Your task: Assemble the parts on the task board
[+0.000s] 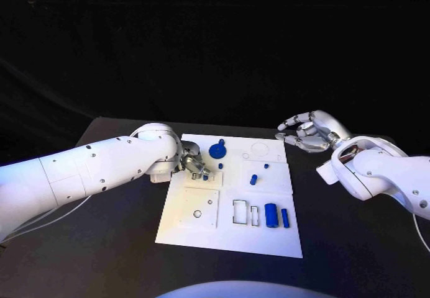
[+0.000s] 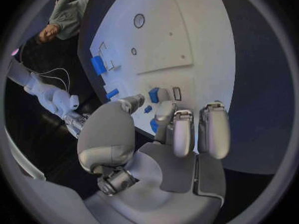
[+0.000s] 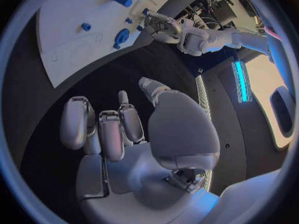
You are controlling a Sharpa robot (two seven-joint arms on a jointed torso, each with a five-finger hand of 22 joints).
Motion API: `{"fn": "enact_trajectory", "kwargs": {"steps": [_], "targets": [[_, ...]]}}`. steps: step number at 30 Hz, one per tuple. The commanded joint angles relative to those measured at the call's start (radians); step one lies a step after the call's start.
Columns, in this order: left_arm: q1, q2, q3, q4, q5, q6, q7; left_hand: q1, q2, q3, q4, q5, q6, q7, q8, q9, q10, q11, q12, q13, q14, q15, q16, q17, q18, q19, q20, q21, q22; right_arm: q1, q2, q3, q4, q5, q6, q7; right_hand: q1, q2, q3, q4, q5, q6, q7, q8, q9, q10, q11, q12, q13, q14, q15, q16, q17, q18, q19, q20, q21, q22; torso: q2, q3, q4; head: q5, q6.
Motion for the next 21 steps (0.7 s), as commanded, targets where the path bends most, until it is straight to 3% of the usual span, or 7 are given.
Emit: {"fn": "enact_trajectory", "kwargs": {"steps": [1, 8, 12, 16, 17, 18, 21], "targets": [[0.001, -0.002, 0.006, 0.007, -0.009, -0.014, 0.000, -0.002, -0.011, -0.011, 0.000, -0.006, 0.002, 0.001, -0.005, 0.001, 0.005, -0.001, 0.003, 0.001, 0.098, -0.007, 0.000, 0.240, -0.019, 0.001, -0.008, -0.003, -0.001, -0.001, 0.000, 0.000, -0.002, -0.024, -0.010, 0.005, -0.009, -0.004, 0.000, 0.005, 0.007, -0.007, -0.001, 0.006, 0.001, -0.001, -0.005, -0.002, 0.032, 0.049, -0.008, -0.004, 0.020, 0.017, 0.002, -0.003, -0.004, 0.026, -0.001, -0.0013, 0.0005, 0.000, 0.004], [0.007, -0.016, 0.039, 0.018, -0.011, -0.023, 0.002, 0.002, -0.008, -0.019, 0.000, -0.004, 0.002, 0.000, -0.006, 0.002, 0.002, -0.001, 0.000, -0.003, 0.098, -0.007, 0.000, 0.239, -0.020, 0.001, -0.008, -0.003, 0.000, -0.002, 0.001, 0.000, -0.006, -0.034, -0.016, 0.002, -0.010, -0.004, -0.001, 0.006, 0.008, -0.007, -0.001, 0.006, 0.001, -0.001, -0.005, -0.002, 0.032, 0.049, -0.008, -0.005, 0.020, 0.017, 0.001, -0.003, -0.005, 0.026, 0.001, -0.0005, -0.0002, 0.000, 0.010], [0.021, -0.023, 0.055, 0.011, 0.002, -0.034, 0.005, 0.035, 0.001, -0.040, -0.002, 0.003, -0.013, 0.006, -0.021, -0.001, -0.015, 0.003, -0.015, -0.028, 0.098, -0.004, 0.000, 0.241, -0.020, 0.001, -0.007, -0.003, 0.000, -0.002, 0.000, 0.000, -0.007, -0.035, -0.016, 0.000, -0.010, -0.004, -0.001, 0.006, 0.008, -0.007, -0.001, 0.006, 0.001, -0.001, -0.005, -0.002, 0.032, 0.049, -0.008, -0.005, 0.020, 0.017, 0.001, -0.003, -0.005, 0.026, 0.001, -0.0004, 0.0000, -0.001, 0.013], [0.046, -0.020, 0.063, -0.025, 0.027, -0.038, 0.010, 0.077, 0.010, -0.074, 0.000, 0.008, -0.057, 0.031, -0.085, -0.031, -0.054, 0.025, -0.048, -0.079, 0.097, 0.014, -0.001, 0.237, -0.018, -0.005, 0.005, -0.010, -0.012, -0.002, 0.000, 0.000, -0.007, -0.035, -0.016, -0.001, -0.010, -0.004, -0.001, 0.006, 0.008, -0.007, -0.001, 0.006, 0.001, -0.001, -0.005, -0.002, 0.032, 0.049, -0.008, -0.005, 0.020, 0.017, 0.001, -0.003, -0.005, 0.026, 0.002, 0.0008, 0.0006, -0.002, 0.014], [0.051, -0.016, 0.064, -0.039, 0.032, -0.040, 0.012, 0.077, 0.010, -0.074, 0.000, 0.008, -0.057, 0.031, -0.085, -0.031, -0.054, 0.025, -0.048, -0.079, 0.097, 0.014, -0.001, 0.237, -0.018, -0.005, 0.005, -0.010, -0.012, -0.002, 0.000, 0.000, -0.007, -0.035, -0.015, -0.002, -0.010, -0.004, -0.001, 0.006, 0.008, -0.007, -0.001, 0.006, 0.001, -0.001, -0.005, -0.002, 0.032, 0.049, -0.008, -0.005, 0.020, 0.017, 0.001, -0.003, -0.005, 0.026, 0.002, 0.0010, 0.0007, -0.002, 0.015], [0.054, -0.013, 0.065, -0.051, 0.034, -0.043, 0.014, 0.088, 0.010, -0.086, 0.001, 0.009, -0.086, 0.045, -0.123, -0.051, -0.069, 0.036, -0.061, -0.101, 0.096, 0.023, -0.002, 0.235, -0.017, -0.008, 0.012, -0.014, -0.019, -0.002, 0.000, 0.000, -0.007, -0.035, -0.015, -0.002, -0.010, -0.004, -0.001, 0.006, 0.008, -0.007, -0.001, 0.006, 0.001, -0.001, -0.005, -0.002, 0.032, 0.049, -0.008, -0.005, 0.020, 0.017, 0.001, -0.003, -0.005, 0.026, 0.002, 0.0009, 0.0009, -0.002, 0.016], [0.061, 0.002, 0.066, -0.087, 0.028, -0.063, 0.020, 0.086, 0.005, -0.113, 0.002, 0.006, -0.090, 0.056, -0.152, -0.073, -0.082, 0.047, -0.071, -0.117, 0.096, 0.033, -0.002, 0.234, -0.015, -0.011, 0.022, -0.018, -0.026, -0.002, 0.000, 0.000, -0.007, -0.035, -0.015, -0.003, -0.011, -0.004, -0.002, 0.008, 0.011, -0.007, -0.001, 0.007, 0.002, -0.001, -0.006, -0.002, 0.032, 0.049, -0.008, -0.004, 0.020, 0.017, 0.002, -0.003, -0.004, 0.027, 0.003, -0.0003, 0.0013, -0.003, 0.018]]}}
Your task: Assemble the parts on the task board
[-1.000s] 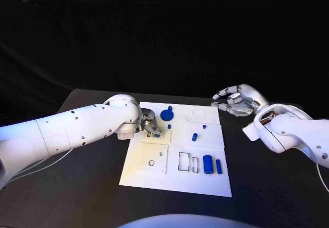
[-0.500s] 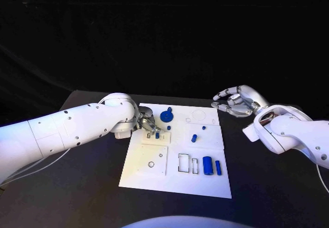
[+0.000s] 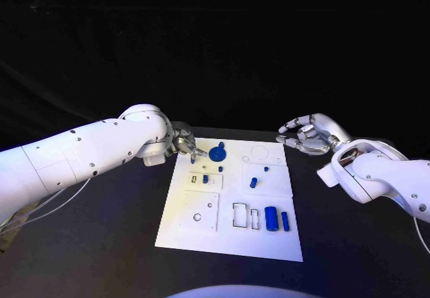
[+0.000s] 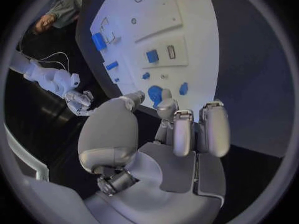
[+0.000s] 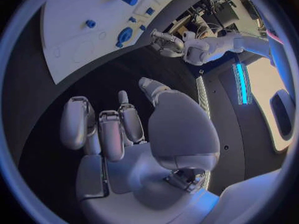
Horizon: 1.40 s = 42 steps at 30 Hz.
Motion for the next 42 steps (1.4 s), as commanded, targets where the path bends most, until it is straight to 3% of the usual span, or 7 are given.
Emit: {"fn": "enact_trajectory", "kwargs": {"steps": [1, 5, 8, 18, 26, 42], "targets": [[0.004, 0.016, 0.001, -0.028, 0.015, -0.034, 0.018, 0.002, -0.012, -0.026, 0.000, 0.001, -0.002, 0.005, -0.020, -0.016, -0.009, 0.005, -0.004, -0.007, 0.097, 0.008, -0.002, 0.234, -0.014, -0.002, 0.009, -0.004, -0.004, -0.001, 0.000, 0.000, 0.001, -0.014, 0.000, 0.000, -0.011, -0.004, -0.003, 0.008, 0.007, -0.007, -0.001, 0.007, 0.002, -0.001, -0.006, -0.002, 0.033, 0.049, -0.008, -0.004, 0.020, 0.017, 0.002, -0.003, -0.004, 0.027, 0.002, -0.0010, 0.0005, -0.001, 0.002], [0.008, 0.040, 0.000, -0.077, -0.001, -0.031, 0.020, 0.009, -0.010, -0.034, -0.001, 0.002, 0.002, 0.006, -0.026, -0.022, -0.008, 0.006, -0.002, -0.005, 0.097, 0.009, -0.002, 0.233, -0.014, -0.001, 0.011, -0.004, -0.003, -0.001, 0.001, 0.000, 0.001, -0.011, 0.000, 0.000, -0.011, -0.004, -0.003, 0.008, 0.007, -0.007, -0.001, 0.007, 0.002, -0.001, -0.006, -0.002, 0.033, 0.049, -0.008, -0.004, 0.020, 0.017, 0.002, -0.003, -0.004, 0.027, 0.002, -0.0016, 0.0003, 0.001, 0.000], [0.009, 0.066, -0.006, -0.126, -0.011, -0.013, 0.020, 0.025, -0.006, -0.040, -0.002, 0.004, 0.007, 0.008, -0.032, -0.029, -0.009, 0.007, -0.002, -0.006, 0.097, 0.011, -0.002, 0.234, -0.014, -0.001, 0.013, -0.004, -0.002, -0.001, 0.002, 0.000, 0.001, -0.010, 0.001, 0.000, -0.011, -0.004, -0.003, 0.008, 0.007, -0.007, -0.001, 0.007, 0.002, -0.001, -0.006, -0.002, 0.033, 0.049, -0.008, -0.004, 0.020, 0.017, 0.002, -0.003, -0.004, 0.027, 0.001, -0.0003, -0.0002, 0.003, -0.002], [0.009, 0.111, -0.028, -0.220, -0.018, 0.034, 0.016, 0.043, 0.010, -0.043, -0.001, 0.007, 0.018, 0.008, -0.037, -0.037, -0.008, 0.007, 0.000, -0.005, 0.097, 0.012, -0.001, 0.235, -0.014, -0.002, 0.015, -0.004, -0.002, -0.001, 0.003, 0.000, -0.002, -0.006, 0.002, 0.000, -0.010, -0.004, -0.003, 0.008, 0.008, -0.007, -0.002, 0.007, 0.002, -0.001, -0.006, -0.002, 0.032, 0.049, -0.008, -0.005, 0.020, 0.017, 0.002, -0.003, -0.004, 0.027, 0.003, -0.0021, -0.0024, 0.005, -0.004], [0.008, 0.121, -0.032, -0.247, -0.023, 0.038, 0.015, 0.045, 0.013, -0.044, -0.001, 0.008, 0.020, 0.008, -0.037, -0.038, -0.009, 0.007, 0.000, -0.005, 0.097, 0.012, -0.001, 0.236, -0.014, -0.001, 0.015, -0.003, -0.002, -0.001, 0.003, 0.000, -0.003, -0.003, 0.002, 0.000, -0.010, -0.004, -0.003, 0.008, 0.008, -0.007, -0.002, 0.007, 0.002, -0.001, -0.006, -0.002, 0.032, 0.049, -0.008, -0.005, 0.020, 0.017, 0.002, -0.003, -0.004, 0.027, 0.001, -0.0020, 0.0004, 0.006, -0.007], [0.008, 0.130, -0.045, -0.257, 0.018, 0.077, 0.015, 0.065, 0.031, -0.041, -0.002, 0.008, 0.033, 0.006, -0.039, -0.044, 0.004, 0.006, 0.013, 0.014, 0.099, 0.011, 0.002, 0.244, -0.016, 0.002, 0.016, 0.002, 0.009, -0.001, 0.007, 0.000, -0.005, -0.002, 0.001, 0.000, -0.010, -0.001, -0.003, 0.009, 0.011, -0.007, -0.002, 0.009, 0.003, -0.001, -0.006, -0.001, 0.033, 0.049, -0.009, -0.005, 0.019, 0.017, 0.001, -0.003, -0.006, 0.026, 0.001, -0.0021, -0.0002, 0.008, -0.012]]}}
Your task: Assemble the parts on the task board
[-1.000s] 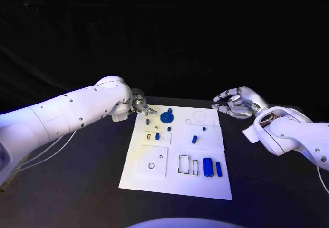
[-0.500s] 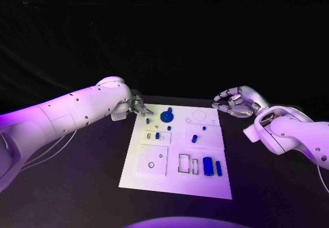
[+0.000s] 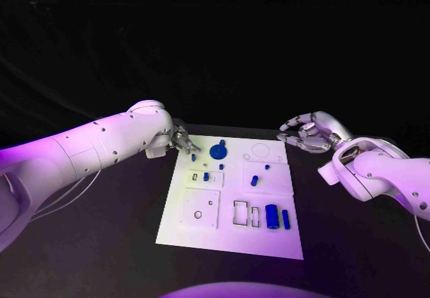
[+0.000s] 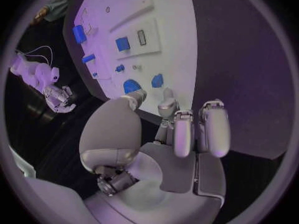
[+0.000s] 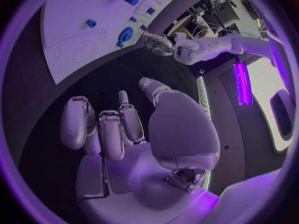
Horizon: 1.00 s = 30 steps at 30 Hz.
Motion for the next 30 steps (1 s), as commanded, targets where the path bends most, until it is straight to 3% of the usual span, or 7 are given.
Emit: {"fn": "enact_trajectory", "kwargs": {"steps": [1, 16, 30], "targets": [[0.000, 0.005, -0.001, -0.002, 0.021, 0.035, 0.008, 0.012, 0.001, -0.003, 0.001, 0.004, 0.007, -0.001, -0.006, -0.002, 0.008, 0.002, 0.007, 0.003, 0.099, 0.004, 0.002, 0.244, -0.016, 0.002, 0.007, 0.002, 0.002, -0.001, 0.002, 0.000, 0.000, -0.003, 0.002, 0.002, -0.006, 0.003, 0.000, 0.007, 0.004, -0.007, -0.002, 0.005, 0.001, -0.001, -0.006, -0.001, 0.033, 0.049, -0.009, -0.005, 0.018, 0.017, 0.001, -0.003, -0.006, 0.025, 0.000, 0.0004, 0.0002, 0.001, -0.001], [-0.003, 0.016, -0.004, -0.006, 0.044, 0.042, 0.009, 0.052, 0.016, 0.006, -0.003, 0.003, 0.025, -0.006, 0.001, -0.001, 0.010, -0.003, 0.011, 0.005, 0.099, 0.000, 0.001, 0.243, -0.016, 0.003, 0.005, 0.004, 0.004, -0.001, 0.005, 0.000, -0.001, -0.003, 0.001, 0.001, -0.005, 0.005, 0.000, 0.008, 0.005, -0.007, -0.002, 0.005, 0.001, -0.002, -0.006, -0.003, 0.031, 0.049, -0.009, -0.006, 0.017, 0.017, 0.001, -0.003, -0.007, 0.025, -0.001, 0.0020, -0.0009, 0.003, 0.000], [-0.003, 0.018, -0.005, -0.015, 0.050, 0.054, 0.007, 0.138, 0.047, 0.052, -0.013, 0.002, 0.027, -0.012, 0.006, 0.003, 0.009, -0.009, 0.011, 0.004, 0.099, -0.005, 0.002, 0.244, -0.016, 0.001, 0.001, 0.003, 0.004, -0.001, 0.004, 0.000, -0.001, -0.003, 0.001, 0.001, -0.005, 0.005, 0.000, 0.008, 0.005, -0.007, -0.002, 0.005, 0.001, -0.002, -0.006, -0.003, 0.031, 0.049, -0.009, -0.006, 0.017, 0.017, 0.001, -0.003, -0.007, 0.025, 0.000, 0.0020, -0.0008, 0.002, 0.000]]}}
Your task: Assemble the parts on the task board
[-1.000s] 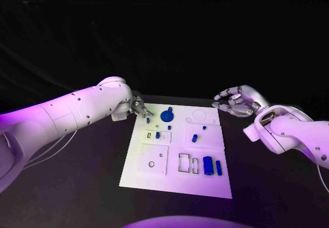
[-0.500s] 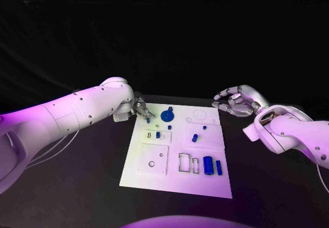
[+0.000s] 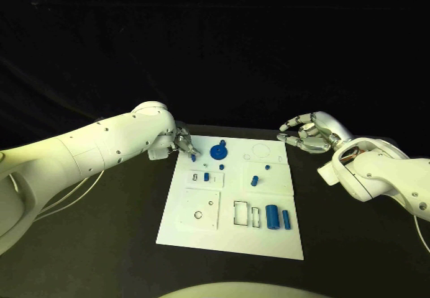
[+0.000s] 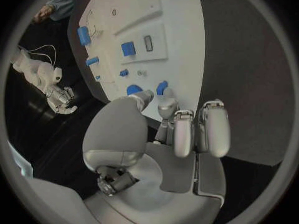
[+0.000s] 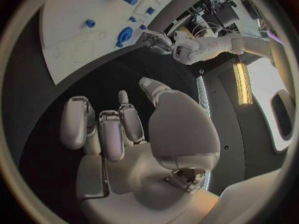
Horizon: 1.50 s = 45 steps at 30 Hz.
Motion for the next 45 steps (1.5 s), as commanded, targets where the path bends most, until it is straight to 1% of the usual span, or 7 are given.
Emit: {"fn": "enact_trajectory", "kwargs": {"steps": [1, 15, 18, 23, 30, 39, 45], "targets": [[0.000, 0.003, 0.000, -0.002, 0.011, 0.021, 0.007, 0.011, 0.002, 0.010, -0.002, 0.002, 0.003, -0.003, 0.006, 0.002, 0.005, -0.005, 0.007, -0.001, 0.099, -0.005, 0.002, 0.244, -0.016, 0.001, 0.001, 0.003, 0.000, 0.000, 0.001, 0.000, 0.000, -0.003, 0.002, 0.002, -0.005, 0.005, 0.000, 0.008, 0.005, -0.007, -0.002, 0.005, 0.002, -0.002, -0.006, -0.003, 0.032, 0.049, -0.009, -0.006, 0.017, 0.017, 0.001, -0.003, -0.003, 0.025, 0.001, 0.0000, 0.0004, -0.001, 0.000], [0.000, 0.006, -0.001, -0.007, 0.009, 0.015, 0.007, 0.050, 0.013, 0.048, -0.013, 0.002, 0.002, -0.006, 0.009, 0.004, 0.005, -0.008, 0.007, -0.001, 0.099, -0.007, 0.001, 0.242, -0.016, 0.002, 0.000, 0.004, 0.002, 0.000, 0.001, 0.000, 0.000, -0.003, 0.002, 0.003, -0.005, 0.007, 0.000, 0.009, 0.008, -0.007, -0.002, 0.006, 0.002, 0.000, -0.006, 0.000, 0.034, 0.049, -0.009, -0.006, 0.018, 0.017, 0.001, -0.003, -0.003, 0.026, 0.001, -0.0004, 0.0010, -0.003, -0.002], [0.000, 0.006, -0.001, -0.006, 0.020, 0.003, 0.010, 0.117, 0.040, 0.120, -0.059, -0.002, -0.005, -0.012, 0.013, 0.009, 0.005, -0.014, 0.005, -0.002, 0.099, -0.014, 0.002, 0.244, -0.016, 0.002, -0.004, 0.004, 0.002, 0.000, 0.001, 0.000, 0.000, -0.003, 0.002, 0.003, -0.005, 0.007, 0.000, 0.009, 0.008, -0.007, -0.002, 0.006, 0.002, 0.000, -0.006, 0.000, 0.034, 0.049, -0.009, -0.006, 0.018, 0.017, 0.001, -0.003, -0.003, 0.026, 0.001, -0.0003, 0.0009, -0.002, -0.003], [-0.001, 0.001, -0.001, -0.004, 0.045, -0.012, 0.014, 0.131, 0.016, 0.315, -0.142, 0.000, -0.023, 0.004, 0.045, 0.037, 0.008, -0.003, -0.003, -0.009, 0.099, -0.005, 0.002, 0.245, -0.016, 0.002, 0.003, 0.005, 0.005, 0.000, 0.001, 0.000, 0.000, -0.003, 0.002, 0.003, -0.005, 0.007, 0.000, 0.009, 0.008, -0.007, -0.002, 0.006, 0.002, 0.000, -0.006, 0.000, 0.034, 0.049, -0.009, -0.006, 0.018, 0.017, 0.001, -0.003, -0.003, 0.026, 0.000, -0.0001, -0.0004, 0.000, -0.003], [-0.002, -0.027, -0.001, 0.020, 0.105, -0.043, 0.025, 0.094, -0.009, 0.400, -0.184, 0.002, -0.025, 0.003, 0.066, 0.054, 0.013, -0.005, -0.002, -0.010, 0.098, -0.004, 0.000, 0.240, -0.017, 0.003, 0.005, 0.007, 0.009, -0.001, 0.000, 0.000, 0.000, -0.001, 0.001, 0.004, -0.004, 0.008, 0.000, 0.010, 0.009, -0.007, -0.002, 0.007, 0.002, 0.000, -0.006, -0.001, 0.034, 0.049, -0.009, -0.006, 0.018, 0.017, 0.001, -0.003, -0.004, 0.025, -0.002, 0.0004, 0.0010, 0.002, -0.002], [-0.002, -0.123, -0.002, 0.148, 0.188, -0.141, 0.060, 0.073, -0.024, 0.434, -0.205, 0.007, -0.018, 0.000, 0.079, 0.063, 0.028, -0.007, 0.007, 0.002, 0.097, -0.007, -0.001, 0.236, -0.019, 0.008, 0.003, 0.012, 0.021, -0.001, -0.004, 0.000, 0.001, 0.002, -0.001, 0.006, -0.005, 0.009, 0.000, 0.011, 0.010, -0.007, -0.002, 0.007, 0.003, 0.000, -0.006, 0.000, 0.034, 0.049, -0.009, -0.006, 0.018, 0.017, 0.002, -0.004, -0.003, 0.026, -0.001, 0.0003, 0.0019, 0.003, -0.002], [-0.009, -0.183, -0.002, 0.248, 0.142, -0.192, 0.096, 0.057, -0.038, 0.459, -0.216, 0.022, -0.009, -0.004, 0.088, 0.068, 0.033, -0.011, 0.003, -0.003, 0.097, -0.010, -0.001, 0.235, -0.019, 0.009, 0.000, 0.014, 0.023, -0.002, -0.007, 0.000, 0.001, 0.003, -0.002, 0.007, -0.005, 0.009, -0.001, 0.012, 0.012, -0.007, -0.002, 0.008, 0.003, 0.000, -0.006, -0.001, 0.034, 0.049, -0.009, -0.006, 0.018, 0.017, 0.001, -0.004, -0.004, 0.025, 0.000, -0.0016, 0.0025, 0.000, -0.001]]}}
